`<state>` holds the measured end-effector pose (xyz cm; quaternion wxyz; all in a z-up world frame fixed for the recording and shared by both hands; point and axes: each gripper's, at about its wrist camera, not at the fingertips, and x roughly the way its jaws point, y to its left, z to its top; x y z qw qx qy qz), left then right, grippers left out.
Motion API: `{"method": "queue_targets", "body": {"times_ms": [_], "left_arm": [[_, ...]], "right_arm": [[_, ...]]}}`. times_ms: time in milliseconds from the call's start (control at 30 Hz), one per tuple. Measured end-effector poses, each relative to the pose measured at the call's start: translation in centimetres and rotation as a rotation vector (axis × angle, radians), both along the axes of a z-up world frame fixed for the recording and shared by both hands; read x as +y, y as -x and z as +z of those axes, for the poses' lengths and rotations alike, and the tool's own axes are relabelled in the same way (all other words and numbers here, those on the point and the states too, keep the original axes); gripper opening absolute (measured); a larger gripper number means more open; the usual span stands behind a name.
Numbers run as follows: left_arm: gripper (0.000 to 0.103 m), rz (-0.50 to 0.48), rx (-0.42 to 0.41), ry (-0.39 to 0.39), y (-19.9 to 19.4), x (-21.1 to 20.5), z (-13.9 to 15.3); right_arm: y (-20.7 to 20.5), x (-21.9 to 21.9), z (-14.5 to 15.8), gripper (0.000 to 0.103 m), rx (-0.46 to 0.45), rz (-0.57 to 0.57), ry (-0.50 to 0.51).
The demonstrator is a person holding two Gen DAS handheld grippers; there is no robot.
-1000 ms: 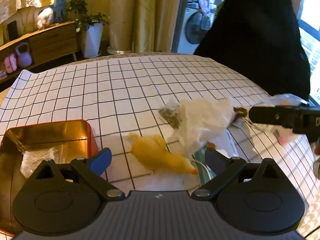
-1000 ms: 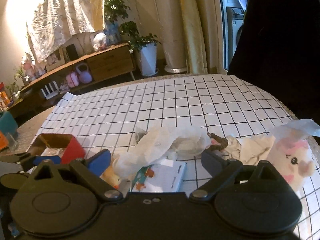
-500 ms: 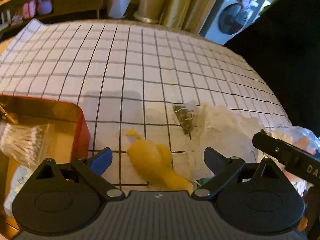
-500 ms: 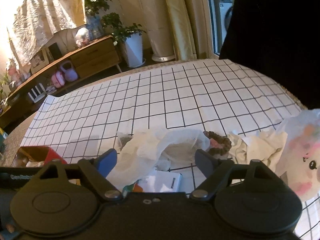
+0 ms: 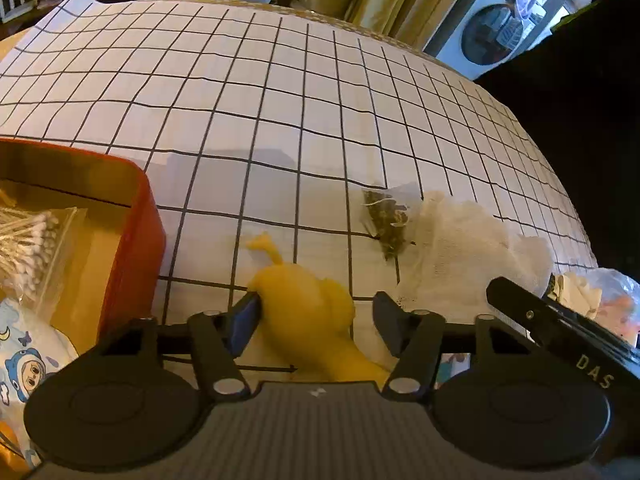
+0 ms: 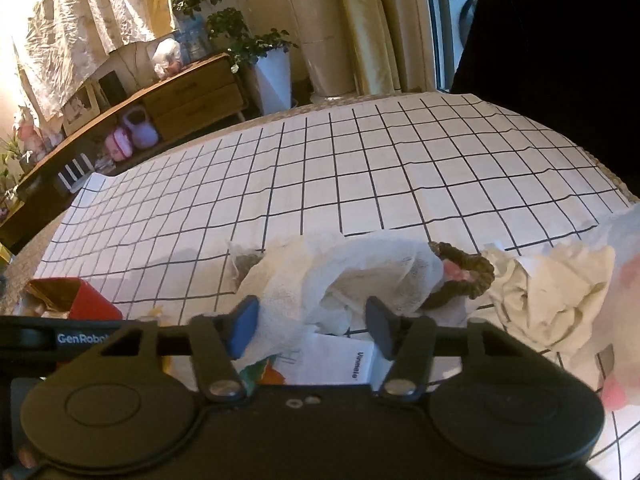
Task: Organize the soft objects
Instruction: 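Grasp the yellow duck with the left gripper while the right gripper grasps the white towel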
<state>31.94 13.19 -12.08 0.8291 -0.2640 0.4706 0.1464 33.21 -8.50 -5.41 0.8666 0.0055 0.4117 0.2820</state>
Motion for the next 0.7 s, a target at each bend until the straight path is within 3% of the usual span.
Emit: {"method": "queue_targets", "body": {"times_ms": [33,233,400,700], "left_arm": [[0.057,0.005,-0.001,0.004,0.0,0.1,0.0],[0.041,0.011,0.001,-0.002,0.1,0.5,0.1],[0.031,-0.007,-0.001,-0.041,0.2,0.1,0.4],[0.028,-0.030,-0.025,-0.039,1.4,-0.1,1.5]], "right_arm": [[0.0,0.0,-0.1,0.034,0.000,0.003,-0.007],[0.4,-0.7,0.0,0.009,-0.047,-0.001,-0.025],[1.3,-1.4,0.7,0.004,-0.085,0.011,-0.036],[3.7,-1.6,3.6,0.003,-0.203,0.064,-0.018]]}}
